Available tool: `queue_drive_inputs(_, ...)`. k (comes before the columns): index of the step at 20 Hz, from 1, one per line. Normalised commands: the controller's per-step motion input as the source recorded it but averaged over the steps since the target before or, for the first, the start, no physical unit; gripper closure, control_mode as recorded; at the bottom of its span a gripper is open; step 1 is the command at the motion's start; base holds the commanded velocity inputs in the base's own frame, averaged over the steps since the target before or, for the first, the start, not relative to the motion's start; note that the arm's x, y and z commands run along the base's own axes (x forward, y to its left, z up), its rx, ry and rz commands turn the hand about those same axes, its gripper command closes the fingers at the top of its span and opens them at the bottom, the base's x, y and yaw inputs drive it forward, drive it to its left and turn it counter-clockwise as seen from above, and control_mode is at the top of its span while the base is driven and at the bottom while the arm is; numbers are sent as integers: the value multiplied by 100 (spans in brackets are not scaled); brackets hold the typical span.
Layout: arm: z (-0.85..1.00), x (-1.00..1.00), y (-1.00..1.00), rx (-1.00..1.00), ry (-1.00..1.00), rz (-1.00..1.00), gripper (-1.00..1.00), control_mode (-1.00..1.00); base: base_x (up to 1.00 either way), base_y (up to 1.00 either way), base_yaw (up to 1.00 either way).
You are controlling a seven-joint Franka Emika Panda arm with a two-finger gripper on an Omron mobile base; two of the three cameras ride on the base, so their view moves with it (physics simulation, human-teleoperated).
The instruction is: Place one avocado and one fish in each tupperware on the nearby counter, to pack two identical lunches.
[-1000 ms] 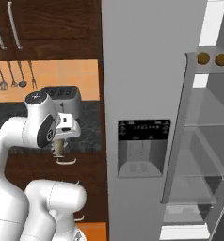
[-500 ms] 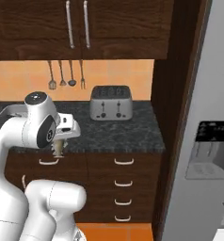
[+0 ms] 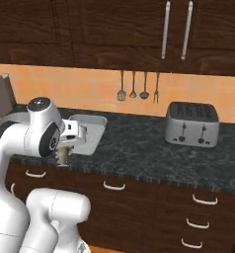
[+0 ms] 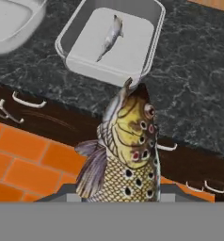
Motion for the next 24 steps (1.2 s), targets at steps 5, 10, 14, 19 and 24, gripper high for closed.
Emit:
queue_drive_inputs(5,0,0,0,0,0,0,100,100,7,50,37)
queue_drive_inputs(10,0,0,0,0,0,0,100,100,-4,74,18)
queue_drive_inputs(14,0,0,0,0,0,0,100,100,63,51,5)
queue_drive_inputs(19,0,0,0,0,0,0,100,100,65,37,2)
queue_drive_inputs(24,-21,91,26,0,1,1,100,-100,0,0,0)
